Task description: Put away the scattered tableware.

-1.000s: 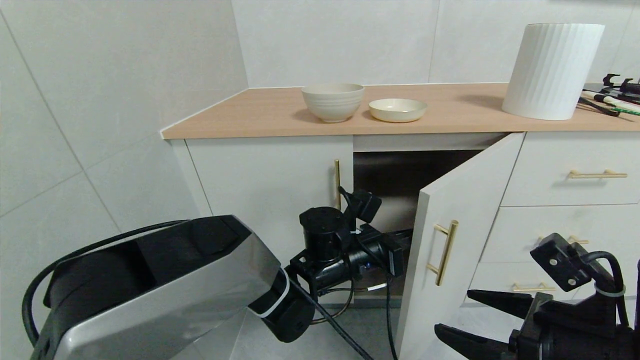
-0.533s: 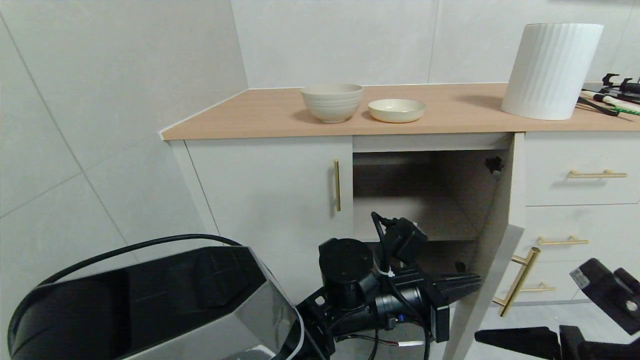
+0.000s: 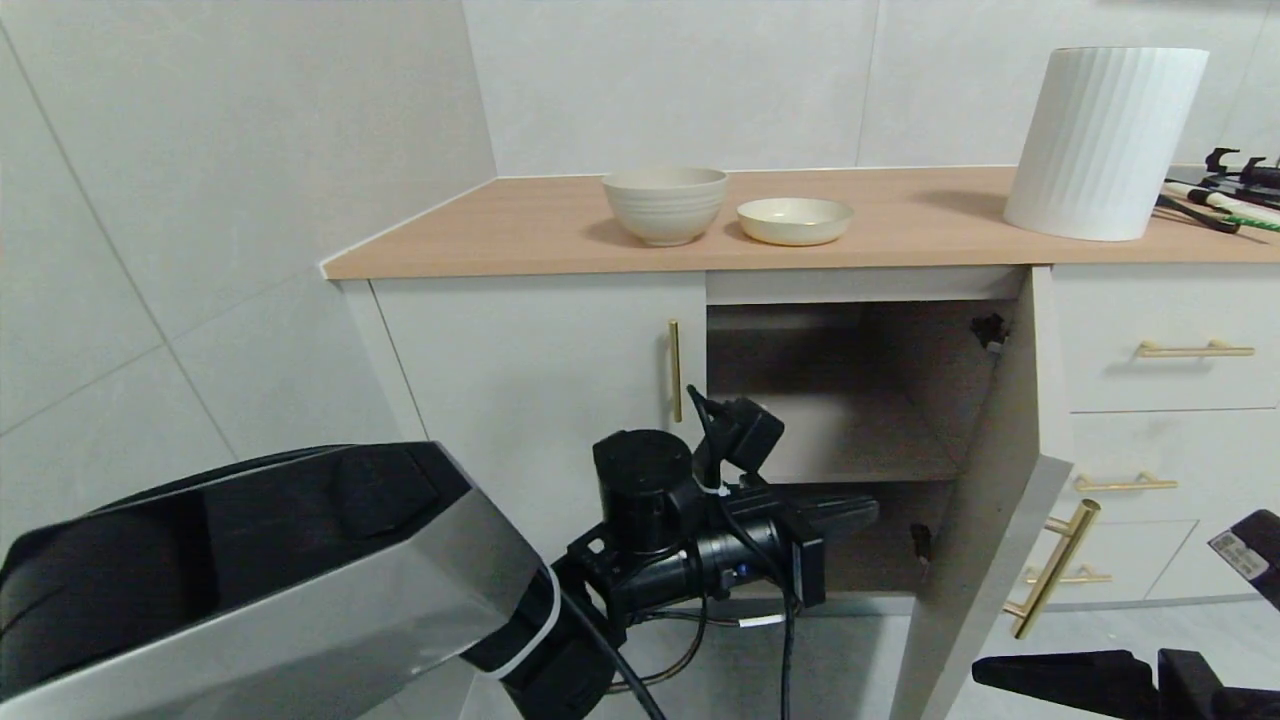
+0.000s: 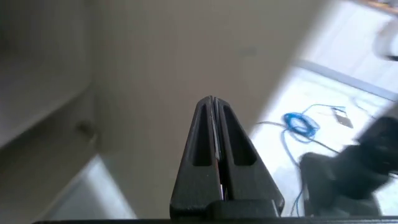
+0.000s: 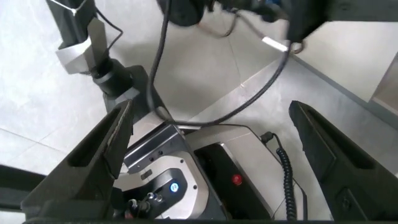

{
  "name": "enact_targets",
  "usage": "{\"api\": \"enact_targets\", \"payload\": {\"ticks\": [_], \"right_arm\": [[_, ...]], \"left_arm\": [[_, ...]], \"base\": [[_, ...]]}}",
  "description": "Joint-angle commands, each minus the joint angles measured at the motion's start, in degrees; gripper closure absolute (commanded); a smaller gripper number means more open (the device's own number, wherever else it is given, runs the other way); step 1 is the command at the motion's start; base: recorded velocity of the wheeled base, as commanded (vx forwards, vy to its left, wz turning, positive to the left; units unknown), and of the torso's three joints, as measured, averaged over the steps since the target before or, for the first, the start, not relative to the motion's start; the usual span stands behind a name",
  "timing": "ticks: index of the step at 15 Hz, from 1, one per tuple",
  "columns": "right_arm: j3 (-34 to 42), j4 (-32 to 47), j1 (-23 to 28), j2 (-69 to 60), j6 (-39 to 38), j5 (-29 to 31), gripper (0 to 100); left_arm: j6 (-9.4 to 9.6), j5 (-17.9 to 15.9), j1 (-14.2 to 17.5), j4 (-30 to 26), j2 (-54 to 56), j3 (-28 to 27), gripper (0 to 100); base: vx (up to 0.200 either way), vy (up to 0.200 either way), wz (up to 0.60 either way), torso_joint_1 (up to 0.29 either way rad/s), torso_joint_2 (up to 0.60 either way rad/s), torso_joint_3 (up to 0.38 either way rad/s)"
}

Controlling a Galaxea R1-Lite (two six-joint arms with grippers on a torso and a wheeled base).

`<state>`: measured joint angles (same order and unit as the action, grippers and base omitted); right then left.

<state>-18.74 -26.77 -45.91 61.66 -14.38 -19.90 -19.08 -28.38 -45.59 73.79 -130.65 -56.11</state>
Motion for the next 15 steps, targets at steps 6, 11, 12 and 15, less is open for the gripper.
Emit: {"api": "enact_targets", "payload": {"ticks": [6,11,12,15], "right_arm": [[-0.25,-0.21,0.47,-2.07,-0.12,-0.32,0],[-0.25,-0.21,0.47,-3.12,-0.12,-0.41,0],[-0.25,-0.21,0.47,-3.04,-0.12,-0.41,0],[-0.42,-0.21,1.0,-2.95,-0.12,-0.32,0]], "left_arm": [[0.88,1.92,-8.37,-14.46,-5.76,-15.78,100],[0.36,-0.27,-19.36,-14.29,-2.24,-14.99,100],[0.36,-0.01,-19.8,-14.29,-1.98,-14.99,100],[0.36,1.4,-17.25,-14.38,-1.45,-12.71,100]], "base": [[0.0,0.0,0.0,0.0,0.0,0.0],[0.0,0.0,0.0,0.0,0.0,0.0],[0.0,0.0,0.0,0.0,0.0,0.0],[0.0,0.0,0.0,0.0,0.0,0.0]]}}
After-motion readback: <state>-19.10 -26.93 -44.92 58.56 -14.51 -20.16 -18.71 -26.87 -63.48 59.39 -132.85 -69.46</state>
